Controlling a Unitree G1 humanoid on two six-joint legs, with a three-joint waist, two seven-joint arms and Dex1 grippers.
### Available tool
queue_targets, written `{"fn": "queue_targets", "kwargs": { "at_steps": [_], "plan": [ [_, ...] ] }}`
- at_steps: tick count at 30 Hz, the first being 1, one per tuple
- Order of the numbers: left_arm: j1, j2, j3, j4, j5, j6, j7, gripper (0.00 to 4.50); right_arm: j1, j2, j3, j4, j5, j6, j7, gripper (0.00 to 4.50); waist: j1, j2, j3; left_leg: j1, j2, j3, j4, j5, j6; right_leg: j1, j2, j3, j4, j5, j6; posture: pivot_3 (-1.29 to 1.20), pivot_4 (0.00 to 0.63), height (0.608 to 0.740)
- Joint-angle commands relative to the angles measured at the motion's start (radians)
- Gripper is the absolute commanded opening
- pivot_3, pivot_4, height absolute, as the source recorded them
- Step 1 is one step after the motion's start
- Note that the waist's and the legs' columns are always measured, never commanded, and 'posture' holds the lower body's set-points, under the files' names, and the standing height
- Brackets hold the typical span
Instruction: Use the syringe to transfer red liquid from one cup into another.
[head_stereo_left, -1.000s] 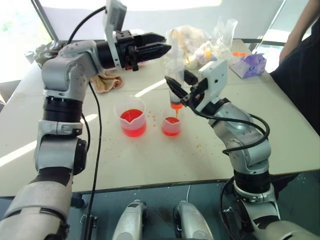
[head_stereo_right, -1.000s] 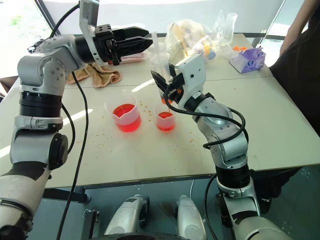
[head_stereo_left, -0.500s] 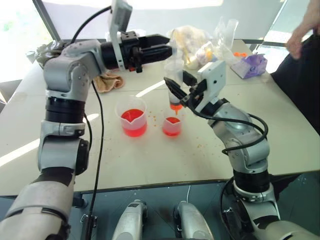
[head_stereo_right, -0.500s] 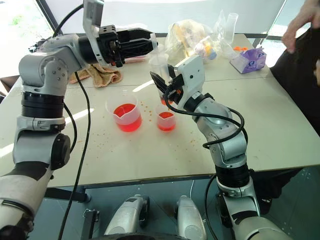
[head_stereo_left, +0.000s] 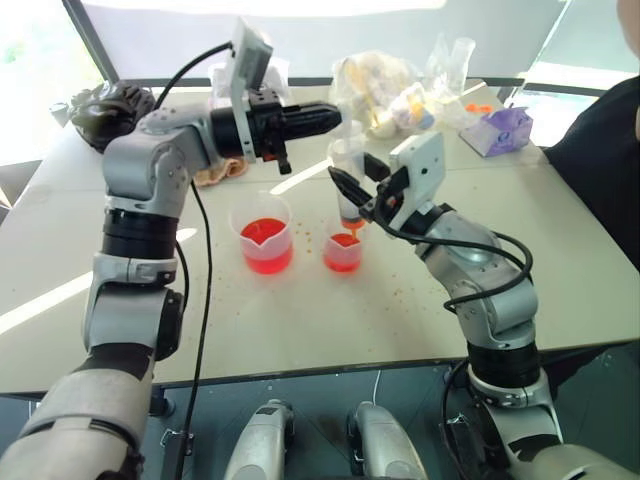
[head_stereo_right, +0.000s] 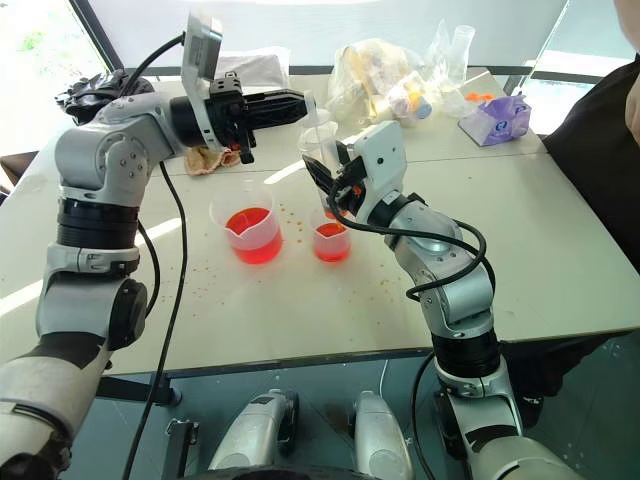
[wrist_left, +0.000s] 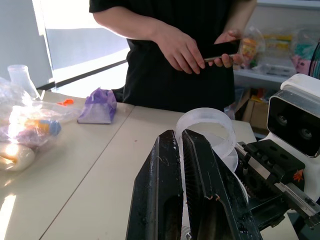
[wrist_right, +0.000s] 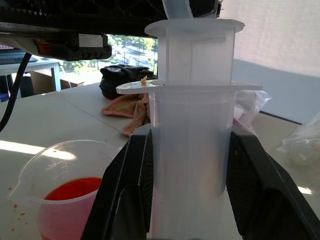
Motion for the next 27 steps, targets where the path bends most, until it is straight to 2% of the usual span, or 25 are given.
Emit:
{"fn": "queue_targets", "kwargs": {
  "at_steps": [1, 17, 22, 25, 27],
  "plan": [
    [0.013, -0.012, -0.052, -0.044, 0.007, 0.013, -0.030, 0.02, -0.061, 0.015, -0.015, -0.067, 0.016, -0.028, -0.011, 1.39, 0.001, 0.000, 0.000, 0.000, 0.000, 0.000, 0.000, 0.000, 0.000, 0.000, 0.000, 0.000, 0.000, 0.000, 0.000, 0.00, 0.150, 0.736],
    [0.056, -0.026, -0.073, -0.093, 0.019, 0.050, -0.034, 0.02, -0.069, 0.027, -0.027, -0.089, 0.040, -0.008, -0.017, 1.39, 0.000, 0.000, 0.000, 0.000, 0.000, 0.000, 0.000, 0.000, 0.000, 0.000, 0.000, 0.000, 0.000, 0.000, 0.000, 0.00, 0.150, 0.736],
    [0.037, -0.013, -0.026, -0.109, -0.010, 0.082, -0.013, 0.02, -0.065, 0.021, -0.036, -0.078, 0.051, 0.005, -0.016, 1.39, 0.000, 0.000, 0.000, 0.000, 0.000, 0.000, 0.000, 0.000, 0.000, 0.000, 0.000, 0.000, 0.000, 0.000, 0.000, 0.00, 0.150, 0.736],
    [0.021, 0.001, 0.008, -0.115, -0.029, 0.118, 0.003, 0.93, -0.057, 0.016, -0.032, -0.076, 0.053, -0.002, -0.008, 1.39, 0.000, 0.000, 0.000, 0.000, 0.000, 0.000, 0.000, 0.000, 0.000, 0.000, 0.000, 0.000, 0.000, 0.000, 0.000, 0.00, 0.150, 0.736],
    [0.027, 0.016, 0.010, -0.134, -0.021, 0.110, 0.009, 1.30, -0.056, 0.014, -0.033, -0.078, 0.057, -0.001, -0.006, 1.39, 0.000, 0.000, 0.000, 0.000, 0.000, 0.000, 0.000, 0.000, 0.000, 0.000, 0.000, 0.000, 0.000, 0.000, 0.000, 0.00, 0.150, 0.736]
  ]
}}
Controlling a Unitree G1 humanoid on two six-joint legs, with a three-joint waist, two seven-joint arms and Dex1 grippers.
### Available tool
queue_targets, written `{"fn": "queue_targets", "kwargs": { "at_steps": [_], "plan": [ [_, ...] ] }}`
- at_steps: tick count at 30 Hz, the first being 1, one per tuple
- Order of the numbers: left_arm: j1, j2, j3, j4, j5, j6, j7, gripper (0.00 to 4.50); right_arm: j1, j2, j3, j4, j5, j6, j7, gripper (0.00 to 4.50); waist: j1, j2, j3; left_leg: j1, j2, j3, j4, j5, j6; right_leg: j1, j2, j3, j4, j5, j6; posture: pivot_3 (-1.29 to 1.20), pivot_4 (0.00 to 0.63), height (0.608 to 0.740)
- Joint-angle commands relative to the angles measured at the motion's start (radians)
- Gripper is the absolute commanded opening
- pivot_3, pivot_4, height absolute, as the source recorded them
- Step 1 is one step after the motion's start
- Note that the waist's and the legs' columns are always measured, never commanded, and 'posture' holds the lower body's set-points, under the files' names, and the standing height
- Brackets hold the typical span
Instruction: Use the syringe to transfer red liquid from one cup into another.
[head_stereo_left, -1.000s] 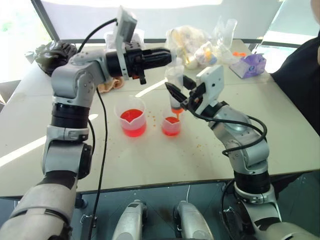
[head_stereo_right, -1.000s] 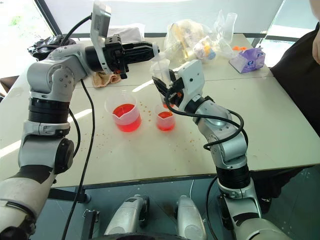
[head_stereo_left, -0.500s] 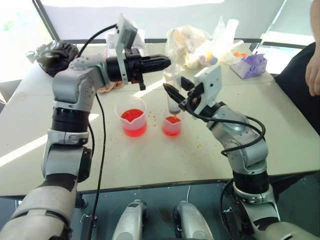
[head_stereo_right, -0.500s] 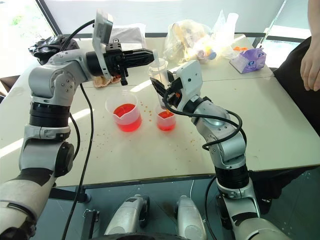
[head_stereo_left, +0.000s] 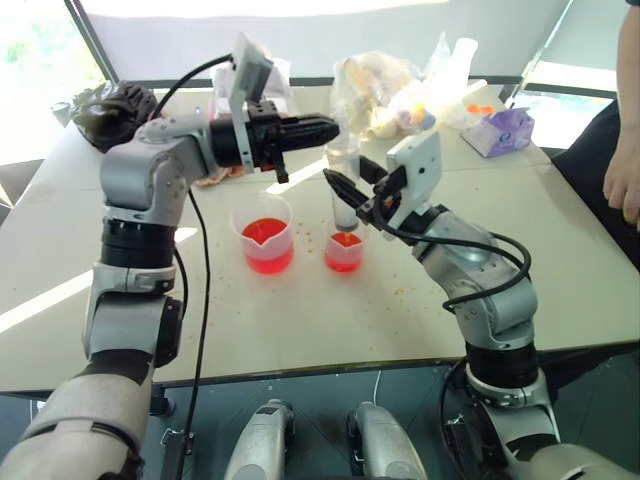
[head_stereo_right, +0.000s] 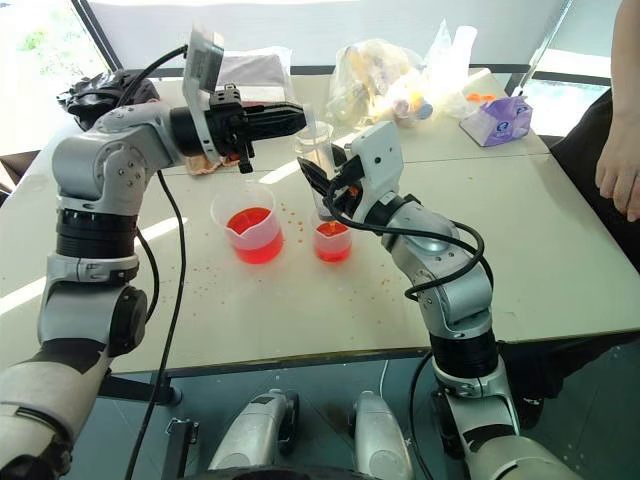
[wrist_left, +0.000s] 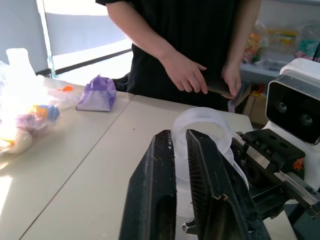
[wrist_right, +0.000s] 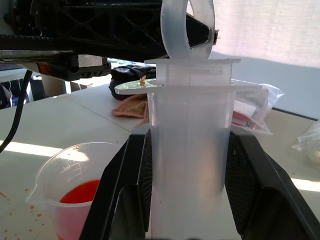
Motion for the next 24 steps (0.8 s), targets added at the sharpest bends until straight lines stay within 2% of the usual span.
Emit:
{"fn": "queue_targets", "kwargs": {
  "at_steps": [1, 2, 8, 15, 20, 24],
  "plan": [
    [-0.002, 0.022, -0.004, -0.064, -0.019, 0.013, -0.006, 1.52, -0.051, 0.001, -0.032, -0.068, 0.021, -0.033, -0.001, 1.39, 0.000, 0.000, 0.000, 0.000, 0.000, 0.000, 0.000, 0.000, 0.000, 0.000, 0.000, 0.000, 0.000, 0.000, 0.000, 0.00, 0.150, 0.736],
    [0.003, 0.036, 0.007, -0.075, -0.025, 0.015, -0.006, 1.71, -0.052, -0.001, -0.033, -0.070, 0.024, -0.032, 0.000, 1.39, 0.000, 0.000, 0.000, 0.000, 0.000, 0.000, 0.000, 0.000, 0.000, 0.000, 0.000, 0.000, 0.000, 0.000, 0.000, 0.00, 0.150, 0.736],
    [0.021, 0.094, 0.057, -0.099, -0.058, 0.037, 0.021, 1.71, -0.063, -0.012, -0.039, -0.067, 0.031, -0.028, 0.006, 1.39, -0.001, 0.000, 0.000, 0.000, 0.000, 0.000, 0.000, 0.000, 0.000, 0.000, 0.000, 0.000, 0.000, 0.000, 0.000, 0.00, 0.150, 0.736],
    [0.152, 0.293, 0.210, -0.199, -0.111, 0.093, 0.071, 1.71, -0.201, -0.004, -0.138, -0.035, 0.134, 0.103, -0.053, 1.39, -0.020, 0.000, 0.000, 0.000, 0.001, -0.001, -0.001, 0.000, 0.000, -0.001, -0.001, 0.001, 0.000, 0.000, 0.000, 0.00, 0.150, 0.736],
    [0.274, 0.321, 0.286, -0.336, -0.193, 0.152, 0.121, 1.71, -0.415, -0.042, -0.270, 0.160, 0.185, 0.372, -0.187, 1.39, -0.012, 0.000, 0.000, 0.000, 0.000, -0.002, 0.000, 0.000, 0.000, 0.001, -0.003, 0.000, 0.000, 0.000, 0.000, 0.00, 0.150, 0.736],
    [0.365, 0.312, 0.322, -0.435, -0.262, 0.180, 0.167, 1.71, -0.548, -0.116, -0.303, 0.336, 0.193, 0.597, -0.210, 1.39, 0.006, 0.000, 0.000, 0.000, 0.000, -0.002, 0.000, 0.000, 0.000, 0.001, -0.004, 0.000, -0.001, 0.000, -0.001, 0.00, 0.150, 0.736]
  ]
}}
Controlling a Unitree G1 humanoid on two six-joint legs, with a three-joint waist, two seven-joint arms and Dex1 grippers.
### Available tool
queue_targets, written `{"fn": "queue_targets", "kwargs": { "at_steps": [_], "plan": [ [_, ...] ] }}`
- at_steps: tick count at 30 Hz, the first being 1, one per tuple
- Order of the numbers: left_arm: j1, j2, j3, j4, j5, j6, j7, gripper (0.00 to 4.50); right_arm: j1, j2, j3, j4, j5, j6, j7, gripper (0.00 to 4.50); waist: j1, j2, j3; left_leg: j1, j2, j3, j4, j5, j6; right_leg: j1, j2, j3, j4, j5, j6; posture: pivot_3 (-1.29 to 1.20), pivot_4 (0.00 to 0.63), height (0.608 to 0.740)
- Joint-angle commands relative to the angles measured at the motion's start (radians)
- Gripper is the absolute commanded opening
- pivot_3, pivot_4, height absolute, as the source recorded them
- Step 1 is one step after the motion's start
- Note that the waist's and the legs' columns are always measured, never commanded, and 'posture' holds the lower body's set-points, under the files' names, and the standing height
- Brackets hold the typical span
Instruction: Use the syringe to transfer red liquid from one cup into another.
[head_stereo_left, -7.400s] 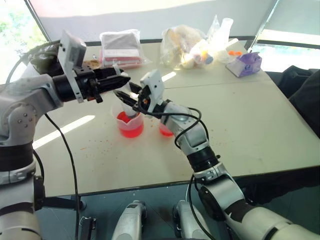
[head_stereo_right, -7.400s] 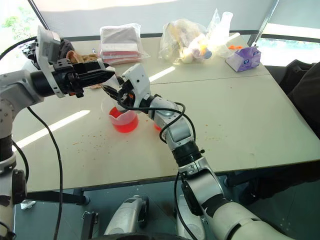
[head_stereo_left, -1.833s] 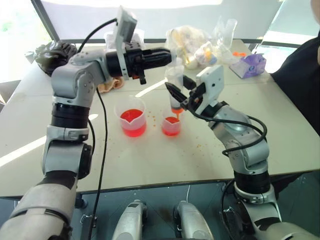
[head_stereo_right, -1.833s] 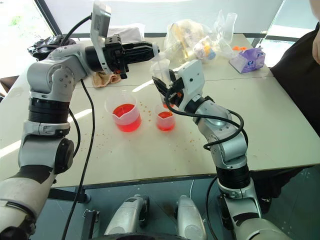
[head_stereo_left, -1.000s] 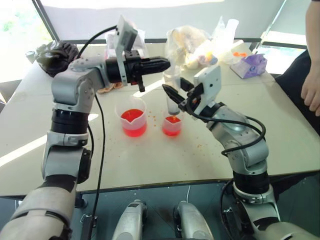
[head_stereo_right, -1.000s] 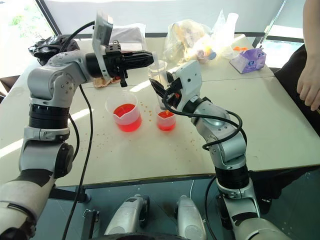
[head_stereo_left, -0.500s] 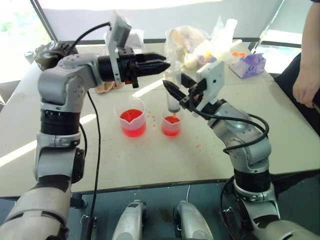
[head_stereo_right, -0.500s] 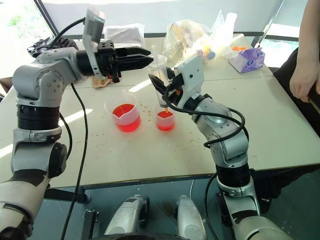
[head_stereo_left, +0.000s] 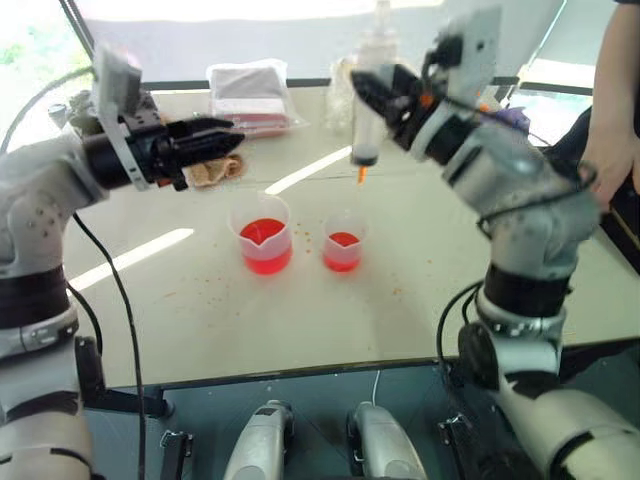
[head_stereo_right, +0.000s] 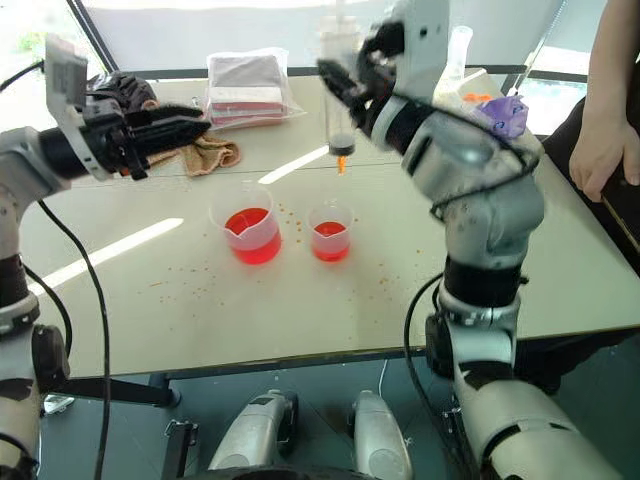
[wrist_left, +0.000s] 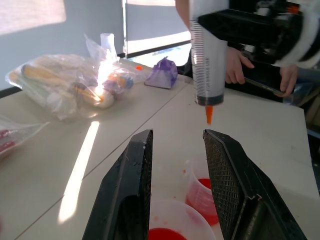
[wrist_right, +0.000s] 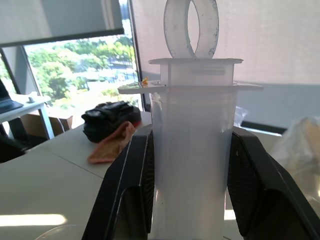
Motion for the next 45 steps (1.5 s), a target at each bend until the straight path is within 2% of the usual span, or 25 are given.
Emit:
{"fn": "queue_targets", "kwargs": {
  "at_steps": [1, 4, 8, 10, 19, 21, 22, 25, 26, 32, 37, 39, 43, 45],
  "plan": [
    [0.038, 0.000, 0.061, -0.092, -0.069, 0.014, 0.043, 1.71, -0.108, -0.053, -0.027, 0.133, 0.016, 0.217, -0.012, 1.39, 0.000, 0.000, 0.000, 0.000, 0.000, 0.000, 0.000, 0.000, 0.000, 0.000, 0.000, 0.000, 0.000, 0.000, 0.000, 0.00, 0.150, 0.736],
    [0.091, 0.001, 0.074, -0.139, -0.099, 0.015, 0.068, 1.71, -0.202, -0.090, 0.006, 0.286, -0.030, 0.362, -0.028, 1.39, -0.003, 0.001, 0.000, 0.000, 0.000, 0.002, -0.001, 0.000, 0.000, -0.001, -0.001, 0.001, 0.000, 0.000, 0.000, 0.00, 0.150, 0.736],
    [0.139, 0.017, 0.077, -0.190, -0.140, 0.019, 0.078, 1.71, -0.261, -0.105, 0.086, 0.473, -0.098, 0.465, -0.035, 1.39, -0.008, 0.001, 0.000, 0.000, 0.000, 0.003, -0.002, 0.000, 0.000, -0.002, 0.000, 0.001, 0.000, 0.000, 0.000, 0.00, 0.150, 0.736],
    [0.147, 0.027, 0.081, -0.207, -0.177, 0.034, 0.082, 1.71, -0.268, -0.122, 0.189, 0.559, -0.101, 0.509, 0.006, 1.39, -0.007, 0.001, 0.000, 0.000, 0.000, 0.003, -0.002, 0.000, 0.000, -0.002, 0.000, 0.001, 0.000, 0.000, 0.000, 0.00, 0.150, 0.736],
    [0.184, 0.069, 0.080, -0.268, -0.256, 0.061, 0.132, 1.71, -0.225, -0.104, 0.339, 0.646, -0.159, 0.502, 0.071, 1.39, -0.007, 0.001, 0.000, -0.001, 0.000, 0.003, -0.001, 0.000, 0.001, -0.002, 0.002, 0.001, 0.000, 0.000, 0.000, 0.00, 0.150, 0.736],
    [0.188, 0.075, 0.085, -0.276, -0.273, 0.065, 0.149, 1.73, -0.218, -0.099, 0.349, 0.661, -0.178, 0.485, 0.074, 2.41, -0.006, 0.001, 0.001, -0.001, 0.000, 0.004, -0.001, 0.000, 0.001, -0.002, 0.002, 0.001, 0.000, 0.000, 0.000, 0.00, 0.150, 0.736],
    [0.191, 0.078, 0.086, -0.280, -0.281, 0.066, 0.156, 1.73, -0.217, -0.097, 0.351, 0.668, -0.186, 0.483, 0.074, 2.64, -0.006, 0.001, 0.000, -0.001, 0.000, 0.004, -0.001, 0.000, 0.001, -0.002, 0.002, 0.001, 0.000, 0.000, 0.000, 0.00, 0.150, 0.736],
    [0.200, 0.087, 0.088, -0.289, -0.306, 0.069, 0.174, 1.73, -0.206, -0.093, 0.353, 0.666, -0.199, 0.482, 0.082, 4.29, -0.007, 0.001, 0.001, -0.001, 0.000, 0.004, -0.001, 0.000, 0.001, -0.002, 0.002, 0.001, 0.000, 0.000, 0.000, 0.00, 0.150, 0.736],
    [0.204, 0.091, 0.090, -0.292, -0.316, 0.071, 0.179, 1.73, -0.202, -0.095, 0.353, 0.659, -0.202, 0.485, 0.086, 4.41, -0.007, 0.001, 0.000, -0.001, 0.000, 0.004, -0.001, 0.000, 0.001, -0.002, 0.002, 0.001, 0.000, 0.000, 0.000, 0.00, 0.150, 0.736],
    [0.225, 0.122, 0.102, -0.293, -0.355, 0.069, 0.192, 1.73, -0.183, -0.146, 0.373, 0.568, -0.191, 0.479, 0.145, 4.41, -0.006, 0.001, 0.001, -0.001, 0.000, 0.003, -0.001, -0.001, 0.001, -0.002, 0.002, 0.001, 0.000, 0.000, 0.000, 0.00, 0.150, 0.736],
    [0.271, 0.196, 0.162, -0.285, -0.373, 0.081, 0.182, 1.73, -0.160, -0.433, 0.451, 0.281, -0.137, 0.331, 0.388, 4.41, 0.002, 0.002, 0.003, -0.002, -0.001, 0.004, 0.000, -0.002, 0.003, -0.002, 0.002, 0.000, -0.002, 0.000, 0.000, 0.00, 0.150, 0.736],
    [0.284, 0.215, 0.175, -0.279, -0.380, 0.078, 0.175, 1.73, -0.155, -0.487, 0.445, 0.224, -0.108, 0.309, 0.458, 4.41, -0.002, 0.002, 0.003, -0.002, -0.001, 0.004, -0.001, -0.002, 0.004, -0.002, 0.001, 0.000, -0.004, 0.000, 0.000, 0.00, 0.150, 0.736],
    [0.291, 0.261, 0.173, -0.253, -0.359, 0.061, 0.133, 1.73, -0.232, -0.563, 0.381, 0.200, 0.021, 0.437, 0.613, 4.41, -0.027, 0.002, 0.003, 0.001, 0.002, 0.004, -0.003, -0.003, 0.004, 0.000, 0.001, 0.001, -0.005, 0.000, 0.000, 0.00, 0.150, 0.736],
    [0.287, 0.280, 0.158, -0.239, -0.343, 0.049, 0.105, 1.73, -0.246, -0.608, 0.366, 0.163, 0.070, 0.441, 0.681, 4.41, -0.028, 0.003, 0.003, 0.000, 0.002, 0.004, -0.003, -0.003, 0.004, -0.001, 0.001, 0.001, -0.004, 0.000, 0.000, 0.00, 0.150, 0.736]
  ]
}}
